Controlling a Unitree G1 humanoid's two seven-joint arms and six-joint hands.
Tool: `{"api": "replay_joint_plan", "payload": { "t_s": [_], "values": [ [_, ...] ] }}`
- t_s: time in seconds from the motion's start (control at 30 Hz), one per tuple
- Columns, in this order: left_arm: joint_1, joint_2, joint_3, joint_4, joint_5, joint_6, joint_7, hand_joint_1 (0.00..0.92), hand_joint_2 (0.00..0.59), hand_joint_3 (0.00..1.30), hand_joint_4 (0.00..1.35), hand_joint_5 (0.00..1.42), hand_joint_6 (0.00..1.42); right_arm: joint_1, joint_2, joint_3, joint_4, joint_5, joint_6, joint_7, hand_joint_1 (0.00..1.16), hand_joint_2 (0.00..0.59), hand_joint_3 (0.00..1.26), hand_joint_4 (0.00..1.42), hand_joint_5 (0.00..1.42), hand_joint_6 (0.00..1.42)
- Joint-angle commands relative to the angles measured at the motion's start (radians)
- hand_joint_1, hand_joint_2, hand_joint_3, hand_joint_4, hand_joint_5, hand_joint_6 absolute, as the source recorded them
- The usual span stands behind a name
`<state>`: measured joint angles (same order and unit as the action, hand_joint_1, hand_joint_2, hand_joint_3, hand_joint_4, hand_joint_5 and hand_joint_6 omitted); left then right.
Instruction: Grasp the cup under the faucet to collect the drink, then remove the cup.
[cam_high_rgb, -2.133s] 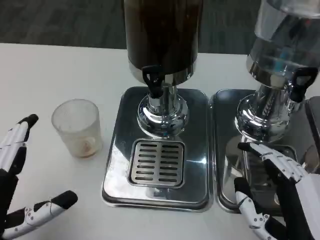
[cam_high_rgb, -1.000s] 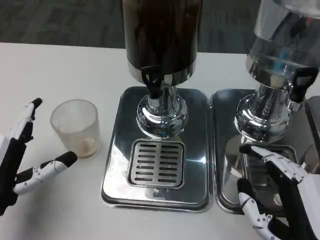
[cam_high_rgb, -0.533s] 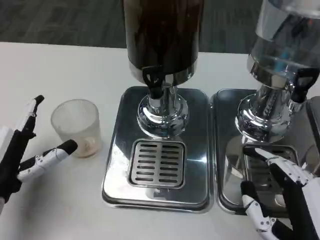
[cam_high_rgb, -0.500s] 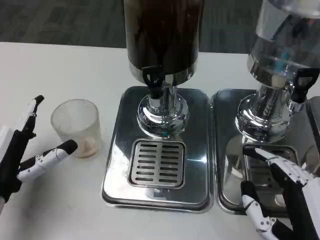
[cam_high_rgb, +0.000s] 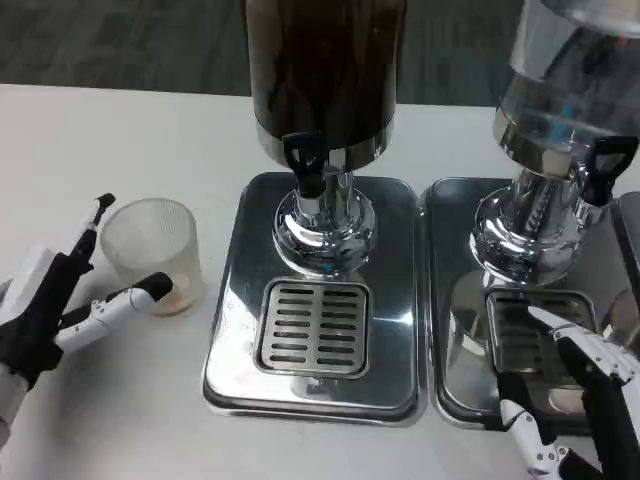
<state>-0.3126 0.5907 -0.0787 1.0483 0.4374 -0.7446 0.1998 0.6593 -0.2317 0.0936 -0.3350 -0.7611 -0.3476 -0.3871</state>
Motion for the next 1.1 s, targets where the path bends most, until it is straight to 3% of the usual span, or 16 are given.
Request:
{"api": "replay_joint_plan", "payload": {
  "t_s": [0.03, 0.63, 1.1],
  "values": [
    [-0.038, 0.015, -0.025, 0.046, -0.001, -0.011, -0.015, 0.010, 0.000, 0.00, 0.00, 0.01, 0.25, 0.008, -0.001, -0.009, -0.019, 0.002, -0.013, -0.010, 0.32, 0.407, 0.30, 0.27, 0.27, 0.26],
    [-0.093, 0.000, -0.100, 0.088, 0.028, 0.052, 0.067, 0.026, 0.001, 0.00, 0.00, 0.02, 0.26, 0.019, -0.006, -0.019, -0.036, 0.005, -0.014, -0.006, 0.33, 0.407, 0.30, 0.27, 0.29, 0.26],
    [-0.088, -0.003, -0.114, 0.085, 0.021, 0.048, 0.079, 0.036, 0.006, 0.00, 0.00, 0.04, 0.26, 0.021, -0.013, -0.021, -0.037, 0.009, -0.018, -0.001, 0.33, 0.407, 0.30, 0.28, 0.29, 0.27]
  ]
}}
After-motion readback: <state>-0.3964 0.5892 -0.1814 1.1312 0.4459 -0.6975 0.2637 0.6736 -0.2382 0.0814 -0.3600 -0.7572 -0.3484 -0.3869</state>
